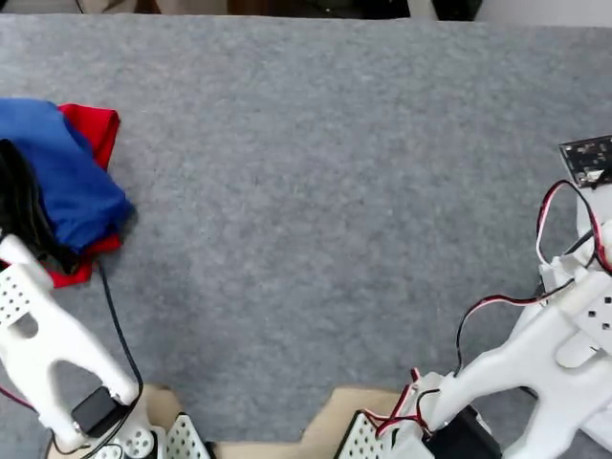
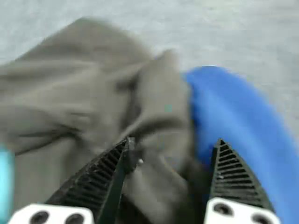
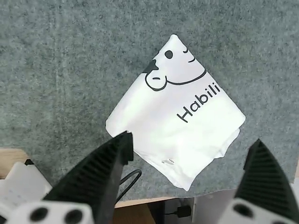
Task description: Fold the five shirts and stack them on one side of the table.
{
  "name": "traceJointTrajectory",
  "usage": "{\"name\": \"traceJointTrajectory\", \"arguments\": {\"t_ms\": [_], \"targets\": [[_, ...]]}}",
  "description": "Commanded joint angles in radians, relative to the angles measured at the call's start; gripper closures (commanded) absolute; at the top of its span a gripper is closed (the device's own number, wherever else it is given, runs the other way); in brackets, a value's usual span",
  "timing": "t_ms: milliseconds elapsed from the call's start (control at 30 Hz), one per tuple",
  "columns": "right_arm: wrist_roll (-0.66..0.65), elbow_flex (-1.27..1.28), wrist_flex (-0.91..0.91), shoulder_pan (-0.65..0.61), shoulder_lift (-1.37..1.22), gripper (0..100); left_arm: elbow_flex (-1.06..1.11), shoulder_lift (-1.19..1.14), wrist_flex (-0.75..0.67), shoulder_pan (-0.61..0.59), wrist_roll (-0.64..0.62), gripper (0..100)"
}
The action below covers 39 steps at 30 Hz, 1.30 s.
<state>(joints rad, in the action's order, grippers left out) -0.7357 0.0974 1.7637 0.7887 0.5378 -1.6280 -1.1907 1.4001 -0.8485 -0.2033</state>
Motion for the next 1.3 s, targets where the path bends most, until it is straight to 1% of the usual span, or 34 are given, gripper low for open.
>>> {"name": "traceJointTrajectory", "arguments": {"t_ms": [0,100,167,300,433,533,600,667,733,867,933,967,1033,1067,1167,1267], "targets": [[0.017,0.002,0.018,-0.019,0.024,62.4,-0.032,0.01,-0.023,-0.08,-0.038,76],[0.023,0.002,0.018,-0.024,0.022,62.4,-0.032,0.018,-0.017,-0.101,-0.023,84],[0.025,0.002,0.018,-0.042,0.022,62.4,-0.044,0.019,-0.017,-0.104,0.012,89],[0.041,0.002,0.018,-0.074,0.022,62.4,-0.044,0.093,-0.006,-0.071,0.087,98],[0.068,0.002,0.018,-0.096,0.022,62.4,-0.046,0.203,0.084,-0.002,0.112,98],[0.1,0.002,0.018,-0.102,0.022,62.4,-0.046,0.338,0.161,0.069,0.186,98],[0.104,0.002,0.018,-0.102,0.024,62.4,-0.046,0.43,0.196,0.129,0.212,98],[0.103,0.002,0.018,-0.099,0.025,62.4,-0.044,0.51,0.233,0.195,0.21,98],[0.103,0.002,0.018,-0.097,0.025,62.4,-0.044,0.587,0.272,0.285,0.213,98],[0.103,0.002,0.018,-0.097,0.027,62.4,-0.041,0.704,0.307,0.433,0.215,98],[0.103,0.002,0.018,-0.097,0.027,62.4,-0.041,0.739,0.308,0.486,0.216,98],[0.103,0.002,0.018,-0.097,0.027,62.4,-0.04,0.745,0.308,0.494,0.216,98],[0.103,0.002,0.018,-0.097,0.027,62.4,-0.038,0.731,0.319,0.482,0.216,98],[0.103,0.002,0.018,-0.096,0.027,62.4,-0.035,0.714,0.321,0.457,0.216,98],[0.101,0.01,0.018,-0.096,0.027,62.4,0.028,0.618,0.319,0.336,0.218,91],[0.101,0.039,0.018,-0.102,0.027,62.4,0.107,0.479,0.315,0.18,0.212,86]]}}
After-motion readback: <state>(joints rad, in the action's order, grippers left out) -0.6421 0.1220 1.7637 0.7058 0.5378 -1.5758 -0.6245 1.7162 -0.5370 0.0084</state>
